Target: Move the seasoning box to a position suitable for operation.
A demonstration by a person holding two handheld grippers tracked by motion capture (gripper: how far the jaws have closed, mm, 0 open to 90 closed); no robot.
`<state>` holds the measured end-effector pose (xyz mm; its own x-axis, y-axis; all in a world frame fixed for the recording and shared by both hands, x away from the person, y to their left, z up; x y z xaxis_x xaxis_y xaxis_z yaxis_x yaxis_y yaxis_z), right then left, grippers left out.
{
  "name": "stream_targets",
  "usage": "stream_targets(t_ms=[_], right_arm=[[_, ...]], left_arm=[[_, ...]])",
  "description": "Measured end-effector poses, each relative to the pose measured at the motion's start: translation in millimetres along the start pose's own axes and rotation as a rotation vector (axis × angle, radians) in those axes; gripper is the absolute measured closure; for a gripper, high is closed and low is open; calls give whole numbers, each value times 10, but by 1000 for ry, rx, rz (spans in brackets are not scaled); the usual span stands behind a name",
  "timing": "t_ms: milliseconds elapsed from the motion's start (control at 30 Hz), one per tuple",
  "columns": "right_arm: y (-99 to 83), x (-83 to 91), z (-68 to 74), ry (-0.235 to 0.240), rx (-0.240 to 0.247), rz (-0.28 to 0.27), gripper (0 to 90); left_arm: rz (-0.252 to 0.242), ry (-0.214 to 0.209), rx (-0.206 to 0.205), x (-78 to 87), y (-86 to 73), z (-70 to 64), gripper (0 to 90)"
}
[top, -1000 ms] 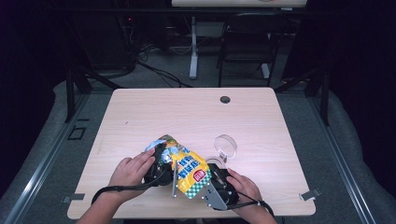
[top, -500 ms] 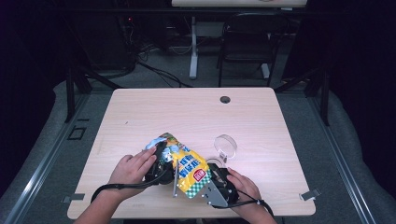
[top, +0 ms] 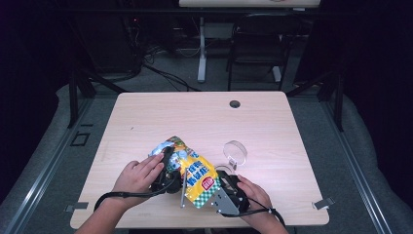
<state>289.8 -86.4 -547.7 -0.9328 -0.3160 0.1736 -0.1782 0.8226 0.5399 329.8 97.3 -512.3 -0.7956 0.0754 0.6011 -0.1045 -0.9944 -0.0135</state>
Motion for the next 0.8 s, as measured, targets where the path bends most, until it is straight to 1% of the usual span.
stream_targets(t_ms=[33,100,167,233,367,433,500,533,567,633,667,767,800], right_arm=[[3,-7,9,0,-20,-10,710],[3,-8,5,2,-27,-10,710],[1,-5,0,3,-24,-6,710],[1,-7,3,3,-32,-8,709],[-3,1,-7,2,-29,-7,709],[-4,-2,-5,5,-41,-12,709],[-8,-1,-6,5,-39,-8,709],[-10,1,-9,7,-32,-2,708],[-10,-3,-5,7,-39,-6,708],[-11,-2,-10,5,-42,-5,708],[-12,1,-13,5,-43,-4,708],[-17,2,-18,8,-46,-2,708],[-18,1,-17,10,-49,-1,708]], left_arm=[[2,2,-3,3,2,3,498],[1,13,-5,7,4,8,498],[3,16,-12,9,8,15,498],[3,21,-15,12,13,17,498],[7,26,-31,27,28,31,498],[9,30,-37,29,34,37,498],[14,31,-49,32,39,46,498],[16,34,-51,33,42,48,498],[14,41,-51,34,45,50,498],[16,42,-51,40,50,54,498],[20,41,-60,44,52,59,498],[20,45,-58,46,58,61,498],[22,45,-63,48,60,64,499]])
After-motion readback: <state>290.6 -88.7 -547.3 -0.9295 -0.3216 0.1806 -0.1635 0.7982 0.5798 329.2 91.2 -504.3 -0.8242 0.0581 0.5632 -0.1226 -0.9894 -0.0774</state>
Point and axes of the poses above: each handheld gripper's, and its own axes: x roughly backward along the jaws, y roughly out of its top, z roughly to its left, the point moved 6 cm from there along -x, roughly forward along the jaws, and after that the axes turned 15 degrees about -y, right-handed, at the moved point
